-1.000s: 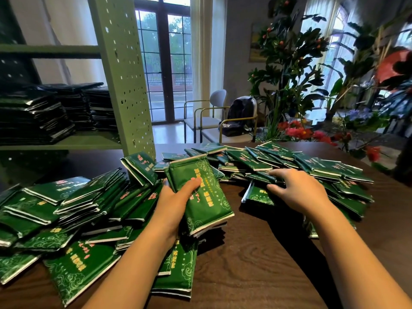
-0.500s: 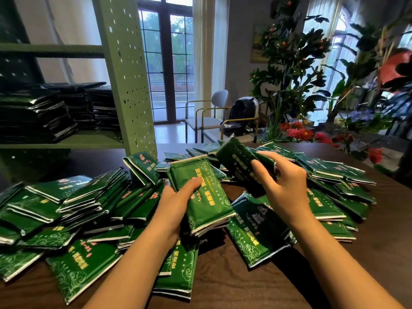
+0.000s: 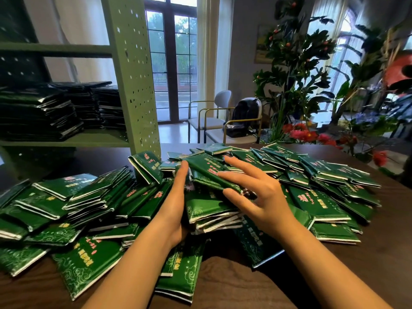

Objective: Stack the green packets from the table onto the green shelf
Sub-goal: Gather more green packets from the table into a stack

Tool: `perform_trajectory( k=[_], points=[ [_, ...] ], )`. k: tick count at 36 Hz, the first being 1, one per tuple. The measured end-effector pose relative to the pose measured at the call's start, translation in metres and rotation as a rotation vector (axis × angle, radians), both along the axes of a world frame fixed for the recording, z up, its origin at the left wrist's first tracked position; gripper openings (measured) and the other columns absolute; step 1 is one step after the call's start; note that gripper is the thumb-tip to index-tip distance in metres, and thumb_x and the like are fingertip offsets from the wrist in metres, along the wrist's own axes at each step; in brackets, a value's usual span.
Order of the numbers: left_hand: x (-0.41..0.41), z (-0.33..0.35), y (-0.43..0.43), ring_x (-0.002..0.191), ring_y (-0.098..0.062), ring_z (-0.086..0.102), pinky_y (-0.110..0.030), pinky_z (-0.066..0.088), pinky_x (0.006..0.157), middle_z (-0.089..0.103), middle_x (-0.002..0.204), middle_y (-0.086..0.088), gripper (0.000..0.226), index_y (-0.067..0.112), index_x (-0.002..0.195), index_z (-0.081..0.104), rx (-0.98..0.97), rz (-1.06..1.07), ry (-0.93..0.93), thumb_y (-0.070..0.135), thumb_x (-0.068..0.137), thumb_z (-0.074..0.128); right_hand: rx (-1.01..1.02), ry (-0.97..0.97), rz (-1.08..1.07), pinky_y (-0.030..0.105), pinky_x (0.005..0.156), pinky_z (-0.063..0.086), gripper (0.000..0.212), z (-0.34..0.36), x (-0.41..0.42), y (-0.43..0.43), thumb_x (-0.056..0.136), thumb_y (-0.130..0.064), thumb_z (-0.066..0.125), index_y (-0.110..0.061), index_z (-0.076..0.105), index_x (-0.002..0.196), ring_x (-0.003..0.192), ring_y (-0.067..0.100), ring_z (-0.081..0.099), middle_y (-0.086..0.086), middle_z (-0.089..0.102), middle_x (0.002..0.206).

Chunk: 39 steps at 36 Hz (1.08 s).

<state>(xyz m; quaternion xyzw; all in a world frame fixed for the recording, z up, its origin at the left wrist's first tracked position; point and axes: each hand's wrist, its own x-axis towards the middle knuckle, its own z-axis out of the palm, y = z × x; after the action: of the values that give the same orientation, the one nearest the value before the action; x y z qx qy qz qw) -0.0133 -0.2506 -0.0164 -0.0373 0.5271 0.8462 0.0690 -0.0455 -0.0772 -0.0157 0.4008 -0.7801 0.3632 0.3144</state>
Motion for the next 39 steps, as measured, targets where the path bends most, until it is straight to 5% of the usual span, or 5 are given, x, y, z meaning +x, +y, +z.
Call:
perform_trajectory(
  k=[11, 16, 27, 32, 39],
  points=[
    [0.000, -0.003, 0.004, 0.105, -0.038, 0.066, -0.046, 0.054, 0.094, 0.070, 0.111, -0.022, 0.072, 0.002, 0.124, 0.062, -0.086, -0.031, -0.024, 0.035, 0.060, 0.068, -0.111, -0.380, -0.081, 0.031, 0.084, 0.051, 0.015, 0.009, 0.000, 0.002, 0.085, -0.043, 0.060, -0.040, 0.069, 0.096, 0.108, -0.003, 0.058, -0.017, 0.055, 0.129],
    [0.000, -0.004, 0.005, 0.081, -0.028, 0.072, -0.037, 0.058, 0.078, 0.074, 0.099, -0.016, 0.037, 0.004, 0.120, 0.062, -0.166, -0.030, -0.012, 0.020, 0.088, 0.058, -0.059, -0.643, -0.073, 0.024, 0.089, 0.042, 0.063, 0.009, -0.006, 0.010, 0.087, -0.031, 0.065, -0.037, 0.035, 0.143, 0.106, 0.009, 0.056, -0.015, 0.052, 0.126],
    [-0.004, -0.003, 0.004, 0.074, -0.023, 0.070, -0.036, 0.059, 0.076, 0.074, 0.088, -0.010, 0.052, 0.002, 0.125, 0.057, -0.195, 0.058, -0.059, 0.027, 0.081, 0.066, -0.429, -0.797, -0.008, 0.008, 0.070, 0.048, 0.067, 0.014, -0.013, 0.019, 0.086, 0.003, 0.063, -0.032, 0.036, 0.137, 0.080, 0.000, 0.063, 0.001, 0.058, 0.094],
    [-0.007, -0.009, 0.003, 0.090, -0.029, 0.071, -0.038, 0.057, 0.073, 0.070, 0.111, -0.018, 0.090, 0.007, 0.128, 0.054, -0.136, 0.174, -0.052, 0.045, 0.050, 0.076, -0.663, -0.947, -0.003, 0.036, 0.097, 0.045, 0.086, 0.013, -0.020, 0.023, 0.083, 0.001, 0.066, -0.035, 0.022, 0.148, 0.120, 0.030, 0.053, 0.021, 0.043, 0.136],
    [-0.004, -0.004, 0.006, 0.103, -0.031, 0.065, -0.051, 0.052, 0.094, 0.063, 0.114, -0.015, 0.081, 0.007, 0.124, 0.047, -0.089, 0.362, -0.015, 0.047, 0.059, 0.076, -0.845, -0.971, 0.032, 0.014, 0.043, 0.042, 0.084, 0.018, -0.019, 0.020, 0.084, 0.011, 0.054, -0.035, 0.023, 0.147, 0.046, 0.006, 0.053, 0.022, 0.050, 0.104]
  ],
)
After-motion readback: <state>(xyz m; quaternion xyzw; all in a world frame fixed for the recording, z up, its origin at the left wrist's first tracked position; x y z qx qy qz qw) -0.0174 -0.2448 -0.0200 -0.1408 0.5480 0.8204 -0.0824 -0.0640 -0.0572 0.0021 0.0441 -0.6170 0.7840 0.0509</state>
